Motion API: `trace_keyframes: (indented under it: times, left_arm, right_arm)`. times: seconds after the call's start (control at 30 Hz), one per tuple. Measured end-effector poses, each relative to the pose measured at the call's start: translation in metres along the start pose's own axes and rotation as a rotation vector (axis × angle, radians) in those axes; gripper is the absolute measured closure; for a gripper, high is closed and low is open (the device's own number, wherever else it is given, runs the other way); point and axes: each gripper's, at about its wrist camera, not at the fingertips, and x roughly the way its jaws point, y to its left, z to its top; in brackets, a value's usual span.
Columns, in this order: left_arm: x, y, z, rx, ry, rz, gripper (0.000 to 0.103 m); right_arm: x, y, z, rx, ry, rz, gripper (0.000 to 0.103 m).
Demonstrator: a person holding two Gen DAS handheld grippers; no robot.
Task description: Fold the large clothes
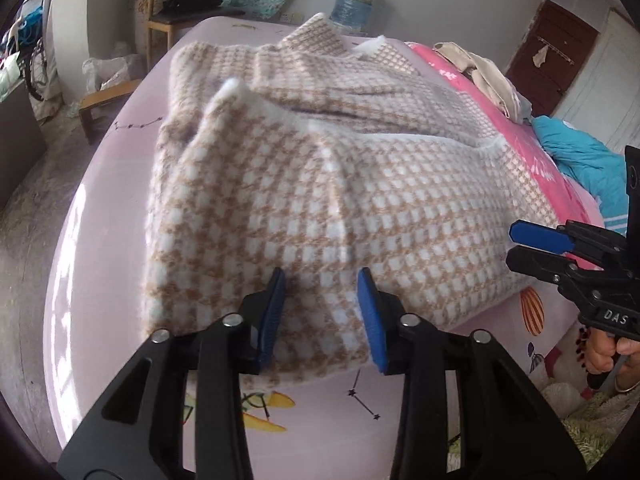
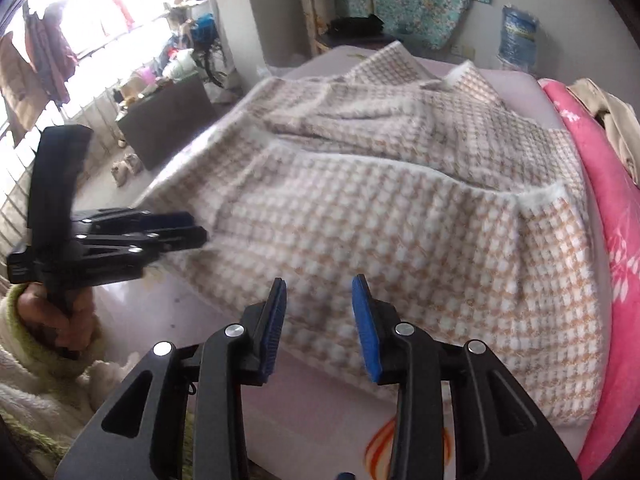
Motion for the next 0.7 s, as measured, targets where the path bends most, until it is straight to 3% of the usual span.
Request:
trace_keyframes:
  times: [0.1,0.2,0.3,0.4,0.5,0.6,0.7]
  left_arm:
    - [-0.003,0.004,0.001,-0.008,-0.007,-0.012,0.075]
    - [-0.009,0.004,0.003,-0.006,-0.025,-0.003,0.075]
    - [-0.016,0.015,0.003,-0.022,-0.053,0.030,0.074]
    - [-0.013,0.031,0.004,-0.081,-0.048,0.008,0.076]
    - [-0.016,0.034,0.004,-0.090,-0.052,-0.002,0.076]
    - [-0.020,0.036,0.004,-0.085,-0.062,-0.007,0.076]
    - [-0.023,0.041,0.006,-0.121,-0.071,-0.037,0.076]
  right_arm:
    - [0.026,0.007,-0.007,-0.042,0.035,-0.042,0.069]
    - [0.015,0.015,0.004,-0.080,0.047,-0.064,0.072]
    - [0.008,0.024,0.013,-0.089,-0.001,0.014,0.076]
    - [0.046,0.026,0.008,-0.087,0.080,0.017,0.076]
    - [0.041,0.031,0.016,-0.101,0.071,0.020,0.076]
    - [0.029,0.043,0.026,-0.127,0.004,0.112,0.077]
    - [0.064,0.051,0.019,-0.137,0.091,0.126,0.077]
